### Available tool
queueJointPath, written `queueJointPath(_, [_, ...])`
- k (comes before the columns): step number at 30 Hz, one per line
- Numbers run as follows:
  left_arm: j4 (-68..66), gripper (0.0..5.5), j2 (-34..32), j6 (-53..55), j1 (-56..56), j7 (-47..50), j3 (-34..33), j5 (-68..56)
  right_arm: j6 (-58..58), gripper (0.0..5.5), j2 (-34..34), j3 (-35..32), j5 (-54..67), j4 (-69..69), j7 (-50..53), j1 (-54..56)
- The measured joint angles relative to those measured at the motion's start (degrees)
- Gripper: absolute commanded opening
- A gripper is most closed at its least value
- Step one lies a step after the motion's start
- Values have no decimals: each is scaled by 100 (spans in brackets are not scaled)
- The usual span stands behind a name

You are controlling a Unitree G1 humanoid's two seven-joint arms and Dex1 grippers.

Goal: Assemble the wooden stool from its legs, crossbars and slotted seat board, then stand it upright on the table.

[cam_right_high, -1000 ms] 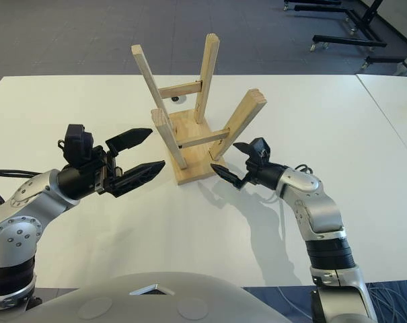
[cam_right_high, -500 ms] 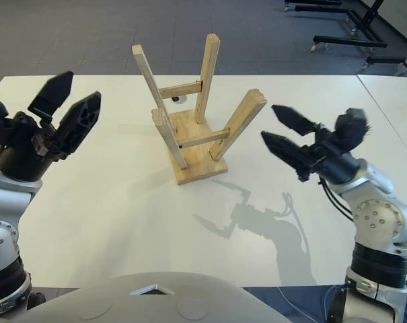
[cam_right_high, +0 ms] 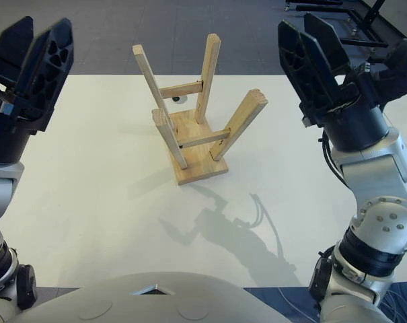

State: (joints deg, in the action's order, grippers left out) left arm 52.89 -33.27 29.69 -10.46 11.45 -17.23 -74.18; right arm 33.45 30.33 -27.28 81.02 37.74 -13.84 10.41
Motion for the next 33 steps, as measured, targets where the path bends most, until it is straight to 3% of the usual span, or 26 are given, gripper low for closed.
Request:
queueJointPath(8, [10, 540, -212, 14, -135, 293, 372, -99, -259, 538, 10, 246, 27, 195, 425, -157])
queueJointPath(16, [-1414, 540, 416, -265, -32, -484, 1249, 1875, -949, 538, -605, 1375, -1980, -1504, -222, 704])
queueJointPath(26, [-2320, 540, 1192, -708, -262, -1383, 1375, 2901, -1301, 538, -1020, 1657, -2944, -2780, -920, 1602])
queueJointPath(33, [-2370, 540, 1361, -620, -680, -1534, 1196, 2958, -1234, 538, -1117, 1559, -2884, -2689, -1017, 1613])
